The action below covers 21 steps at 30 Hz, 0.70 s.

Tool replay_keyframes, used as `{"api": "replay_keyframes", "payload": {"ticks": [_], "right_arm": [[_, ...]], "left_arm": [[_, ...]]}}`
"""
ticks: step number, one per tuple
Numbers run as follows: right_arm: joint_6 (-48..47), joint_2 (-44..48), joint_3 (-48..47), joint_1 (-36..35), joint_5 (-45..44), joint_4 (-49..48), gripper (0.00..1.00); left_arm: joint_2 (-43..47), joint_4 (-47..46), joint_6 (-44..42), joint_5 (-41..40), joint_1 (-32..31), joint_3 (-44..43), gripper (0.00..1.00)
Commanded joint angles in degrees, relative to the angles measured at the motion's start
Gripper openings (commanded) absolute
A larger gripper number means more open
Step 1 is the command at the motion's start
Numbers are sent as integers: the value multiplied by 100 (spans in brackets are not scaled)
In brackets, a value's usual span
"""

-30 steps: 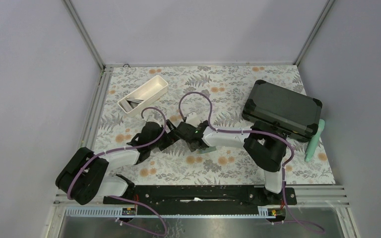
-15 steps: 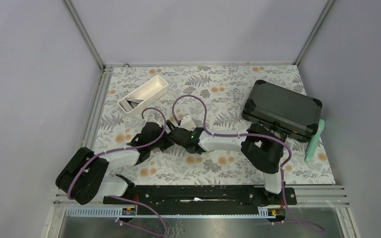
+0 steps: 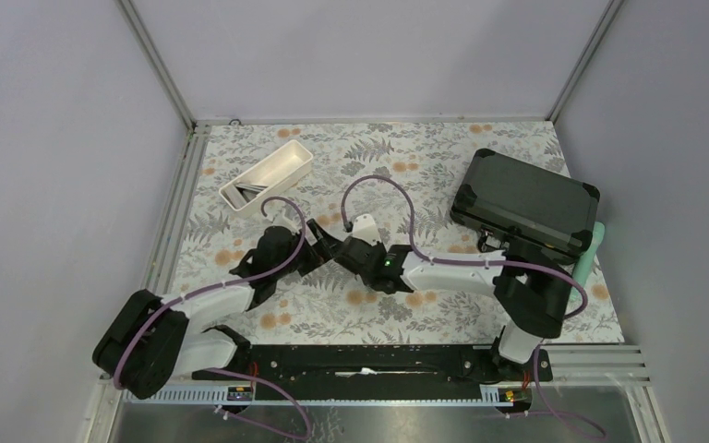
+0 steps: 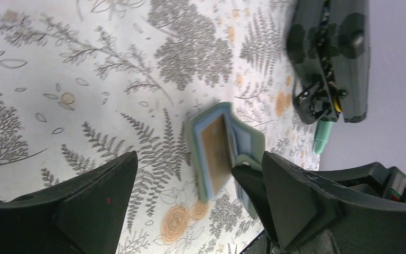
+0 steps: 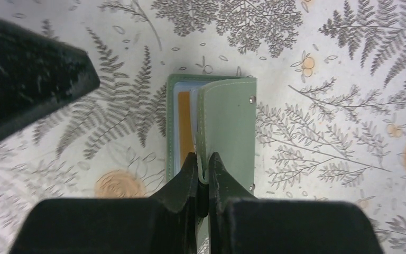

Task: Put the credit cards into the card holder
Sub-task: Close the card holder at the center of the board.

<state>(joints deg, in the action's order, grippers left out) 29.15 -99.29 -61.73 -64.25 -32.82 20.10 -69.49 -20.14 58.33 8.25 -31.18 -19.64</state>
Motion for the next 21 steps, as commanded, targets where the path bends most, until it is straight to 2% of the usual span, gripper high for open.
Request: {"api": "replay_keyframes", "payload": {"ticks": [1, 9, 15, 21], "right_arm": [[351, 782, 593, 155, 704, -1016, 0], [588, 1804, 1732, 562, 1278, -2365, 0], [811, 2658, 2632, 674, 1415, -3300, 0], [736, 3416, 2976, 742, 1481, -3528, 0]], "left_arm": [[399, -190, -292, 249, 43, 7, 92], [426, -177, 27, 425, 114, 208, 92], [186, -785, 195, 817, 163, 397, 92], [406, -1714, 76, 1294, 333, 723, 92]]}}
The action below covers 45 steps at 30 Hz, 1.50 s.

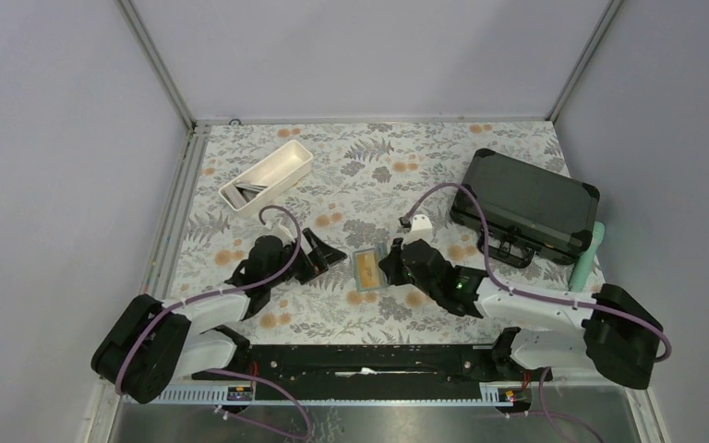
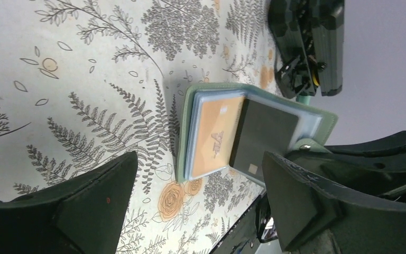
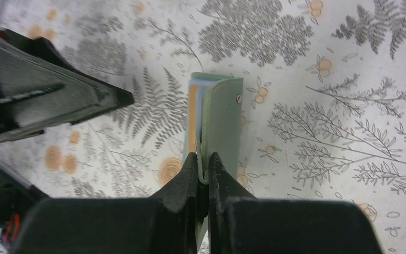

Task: Put the credit cards into the card holder
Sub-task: Close the card holder at the center of the board.

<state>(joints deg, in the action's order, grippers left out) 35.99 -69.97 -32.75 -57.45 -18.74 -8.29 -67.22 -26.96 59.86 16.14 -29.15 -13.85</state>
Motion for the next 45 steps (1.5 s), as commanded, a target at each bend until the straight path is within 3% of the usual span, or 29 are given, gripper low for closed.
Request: {"api": "replay_keyframes", "payload": {"ticks": [1, 8, 20, 26, 37, 39, 45], "right_arm": [[46, 608, 143, 67, 107, -751, 0], [87, 1449, 437, 76, 298, -1130, 0], [115, 2873, 299, 72, 1123, -1325, 0], [163, 3064, 193, 76, 1678, -1677, 0], [274, 2957, 118, 71, 2202, -2080, 0], [260, 2897, 93, 76, 2259, -2080, 0], [136, 2616, -1, 76, 2317, -1964, 0]], "left_arm": [[203, -1120, -147, 616, 144, 139, 92], [615, -1717, -268, 1104, 348, 394, 93], [1779, -1580, -305, 1956, 502, 337, 94], [2097, -1524, -155, 2529, 498, -25, 95], [2124, -1055, -290, 2588, 489, -190, 95], [2125, -1313, -171, 2713, 489, -206, 89], [2155, -1843, 181, 3022, 489, -110, 40]]}}
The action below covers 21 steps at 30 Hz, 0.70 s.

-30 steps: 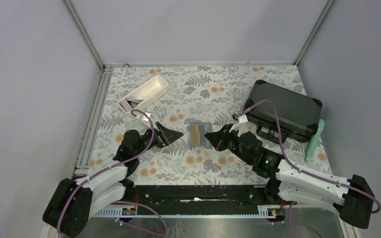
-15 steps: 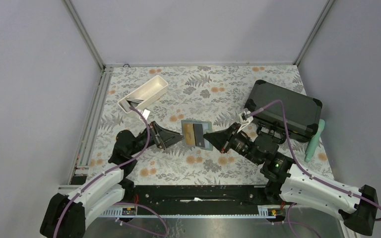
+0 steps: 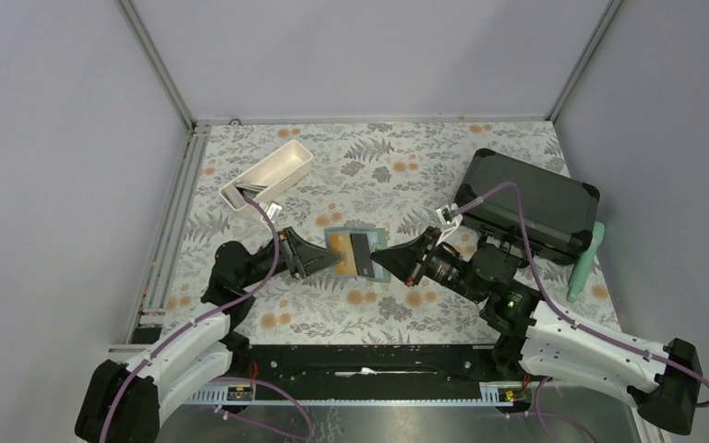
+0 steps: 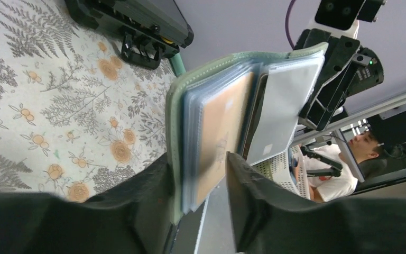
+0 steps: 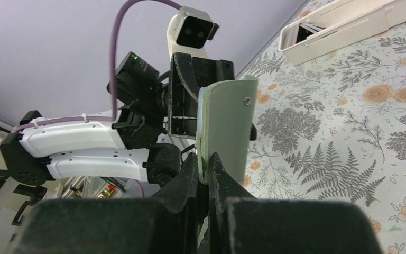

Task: Put the credit cards into the card holder
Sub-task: Close the card holder at the center of the board.

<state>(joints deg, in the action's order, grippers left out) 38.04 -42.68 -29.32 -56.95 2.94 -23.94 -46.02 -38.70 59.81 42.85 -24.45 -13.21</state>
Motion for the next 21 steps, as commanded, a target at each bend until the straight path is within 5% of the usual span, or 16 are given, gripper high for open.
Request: {"api": "replay_keyframes", "payload": {"ticks": [1, 3, 6, 10, 16, 21], "right_arm": [[-105, -163, -371, 26, 106, -349, 0], [-225, -239, -409, 25, -9, -202, 0], [-464, -385, -462, 25, -92, -70, 0], [-714, -741, -565, 26, 8, 5, 5], [-889, -1381, -667, 25, 478, -236, 27], [-1174, -1788, -780, 7, 493, -124, 40]], "left_arm": [[82, -631, 191, 336, 19, -139, 31], [172, -493, 177, 252, 19, -59, 13], [334, -220, 118, 75, 19, 2, 2], [513, 520, 50, -323, -2, -129, 0], [471, 2114, -46, -994, -43, -647, 0], [367, 2289, 264, -1146, -47, -783, 0]]}}
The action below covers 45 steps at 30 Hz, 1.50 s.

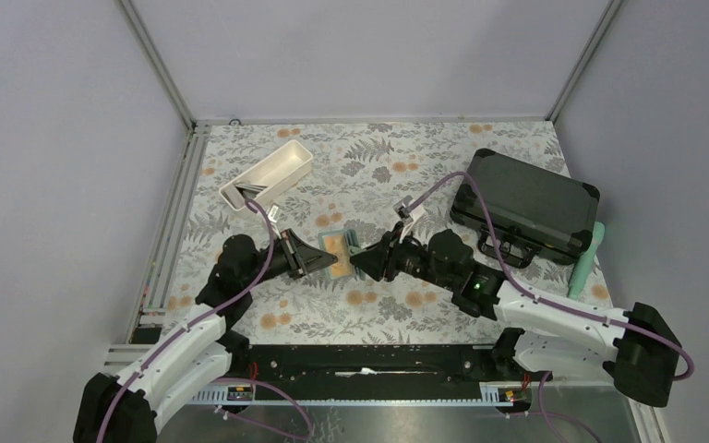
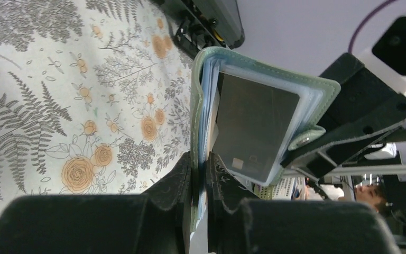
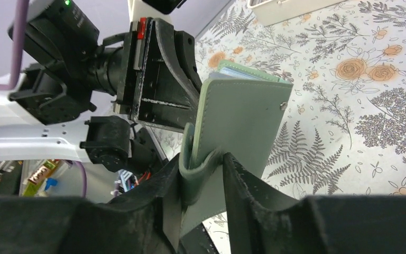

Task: Put the credit cards into the card holder
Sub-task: Close the card holder at the center of the board.

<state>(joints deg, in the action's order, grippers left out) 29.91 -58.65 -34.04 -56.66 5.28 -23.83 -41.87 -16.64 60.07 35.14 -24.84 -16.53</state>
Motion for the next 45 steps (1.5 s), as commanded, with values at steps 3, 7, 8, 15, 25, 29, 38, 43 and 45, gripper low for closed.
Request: {"api": "replay_keyframes", "payload": {"ticks": [3, 7, 8, 15, 25, 29, 38, 43, 45], "right_arm": [[-526, -402, -411, -58, 273, -49, 45], [-875, -770, -767, -222, 274, 295, 54], [-1037, -858, -823, -289, 246, 353, 56], [-1935, -1124, -932, -711, -156, 661, 69], [-3832, -1577, -1084, -1674, -2016, 1013, 73], [-4464, -1955, -1100, -2015, -2987, 758, 73], [-5320, -2637, -1136, -2359, -4464, -114, 68], [-5815, -3201, -1240, -2552, -5296, -923, 57], [-5967, -3416, -1298, -2576, -5627, -1283, 46]], "left_arm": [[-194, 263, 277, -375, -9, -579, 0], [-379, 455, 291, -372, -12, -724, 0], [-420, 462, 298, -348, -8, -748, 0], [-568, 689, 553, -352, -3, -847, 0], [-875, 928, 839, -82, 3, -1051, 0], [-877, 1179, 830, -51, 6, -1135, 0], [-698, 1253, 1132, -58, 23, -1062, 0], [-566, 1007, 1495, -46, 23, -907, 0], [-536, 991, 1525, -42, 23, -904, 0]]}}
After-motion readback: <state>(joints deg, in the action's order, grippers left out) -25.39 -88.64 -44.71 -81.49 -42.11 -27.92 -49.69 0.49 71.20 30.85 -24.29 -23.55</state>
